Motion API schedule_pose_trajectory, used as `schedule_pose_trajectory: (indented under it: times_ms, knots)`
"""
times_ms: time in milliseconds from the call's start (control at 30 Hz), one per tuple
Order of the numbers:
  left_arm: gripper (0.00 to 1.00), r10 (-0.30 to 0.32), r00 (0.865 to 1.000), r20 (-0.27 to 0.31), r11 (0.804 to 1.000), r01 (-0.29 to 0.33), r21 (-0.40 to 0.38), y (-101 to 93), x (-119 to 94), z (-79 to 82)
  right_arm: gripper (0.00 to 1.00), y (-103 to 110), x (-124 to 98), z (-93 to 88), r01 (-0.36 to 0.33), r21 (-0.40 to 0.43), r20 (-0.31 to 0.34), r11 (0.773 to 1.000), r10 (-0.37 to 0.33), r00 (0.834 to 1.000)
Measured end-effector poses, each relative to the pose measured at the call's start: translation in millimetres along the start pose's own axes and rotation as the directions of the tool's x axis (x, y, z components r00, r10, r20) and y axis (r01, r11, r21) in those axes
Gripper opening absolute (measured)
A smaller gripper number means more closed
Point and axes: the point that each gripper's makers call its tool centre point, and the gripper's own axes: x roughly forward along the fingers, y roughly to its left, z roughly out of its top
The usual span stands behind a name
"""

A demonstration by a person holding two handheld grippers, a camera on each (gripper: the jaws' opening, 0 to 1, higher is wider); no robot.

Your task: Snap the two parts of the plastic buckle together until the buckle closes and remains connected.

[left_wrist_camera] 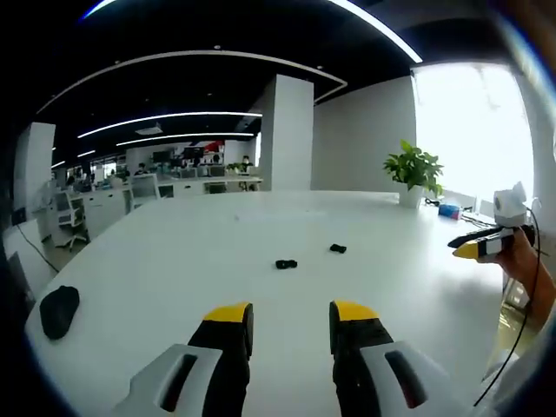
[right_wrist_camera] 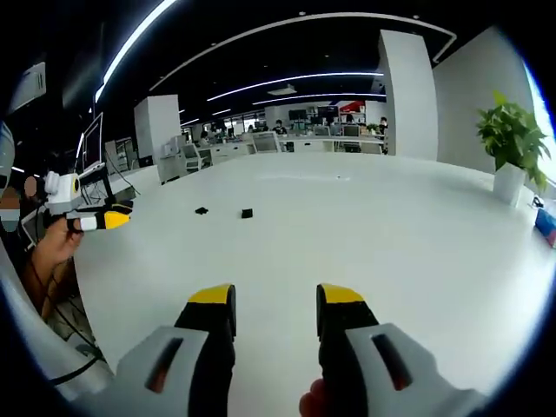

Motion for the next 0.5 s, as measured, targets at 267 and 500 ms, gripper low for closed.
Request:
schedule_pose_trajectory:
  times_ms: [267,500]
  knots:
    - [0.35,0.005,1.000,0.014,1.000,-0.005,-0.007,1.7,-1.3,2.5,0.37,0.5,0.1,2.7,0.001,-0.010,0.003,1.000,-0.001,1.000]
    - [0.35,-0.001,1.000,0.010,1.000,0.001,-0.007,-1.2,-0.4,2.3,0.37,0.1,-1.0,5.0,0.002,-0.003,0.009,1.000,-0.002,1.000]
